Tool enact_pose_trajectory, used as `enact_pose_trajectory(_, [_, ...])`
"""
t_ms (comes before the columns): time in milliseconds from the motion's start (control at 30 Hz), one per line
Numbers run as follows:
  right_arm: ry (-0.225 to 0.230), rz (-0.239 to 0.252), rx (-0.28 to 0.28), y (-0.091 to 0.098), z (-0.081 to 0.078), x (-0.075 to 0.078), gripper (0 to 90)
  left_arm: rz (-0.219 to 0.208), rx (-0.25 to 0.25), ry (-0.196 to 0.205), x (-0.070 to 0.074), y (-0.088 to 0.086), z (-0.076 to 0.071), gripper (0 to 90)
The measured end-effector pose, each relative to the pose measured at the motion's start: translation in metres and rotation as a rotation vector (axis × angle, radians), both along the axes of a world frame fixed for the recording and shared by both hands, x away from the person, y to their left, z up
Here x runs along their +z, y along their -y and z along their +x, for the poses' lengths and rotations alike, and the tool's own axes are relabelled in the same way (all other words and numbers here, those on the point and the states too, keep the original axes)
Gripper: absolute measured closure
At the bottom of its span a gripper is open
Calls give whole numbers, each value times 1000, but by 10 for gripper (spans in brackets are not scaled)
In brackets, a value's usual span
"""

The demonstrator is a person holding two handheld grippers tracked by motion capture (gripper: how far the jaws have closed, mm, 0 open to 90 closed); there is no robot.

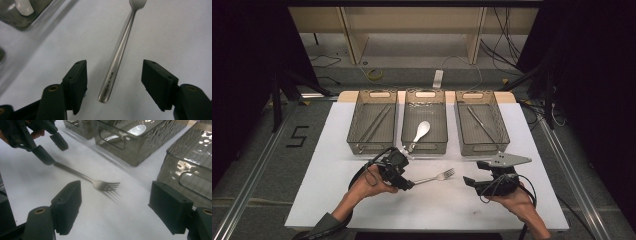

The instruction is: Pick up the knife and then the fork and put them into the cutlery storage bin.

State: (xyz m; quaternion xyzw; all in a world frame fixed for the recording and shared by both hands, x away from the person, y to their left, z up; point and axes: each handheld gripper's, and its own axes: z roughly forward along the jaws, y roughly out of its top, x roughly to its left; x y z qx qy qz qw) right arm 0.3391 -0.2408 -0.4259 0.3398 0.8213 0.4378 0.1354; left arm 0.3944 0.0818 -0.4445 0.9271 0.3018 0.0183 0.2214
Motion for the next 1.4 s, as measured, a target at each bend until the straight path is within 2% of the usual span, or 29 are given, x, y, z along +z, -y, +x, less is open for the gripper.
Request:
enact_pose_trajectory(333, [-7,-10,16,-3,-5,-3,268,49,-22,-20,-10,11,7,511])
enact_pose_trajectory(633, [-17,-28,42,-6,-4,-6,269,32,-63,-24,-15,18,10,629])
enact_pose_trajectory(933, [-19,-21,41,-6,-4,-6,270,54,-94,-19,-19,27,11,694])
enact_pose_trajectory(1267, [-26,-20,46,-6,-3,-6,276,61,-145,10,-20,26,10,759])
enact_pose_trajectory(1400, [-27,-20,42,-5,-2,-6,279,71,-170,38,-20,27,7,771])
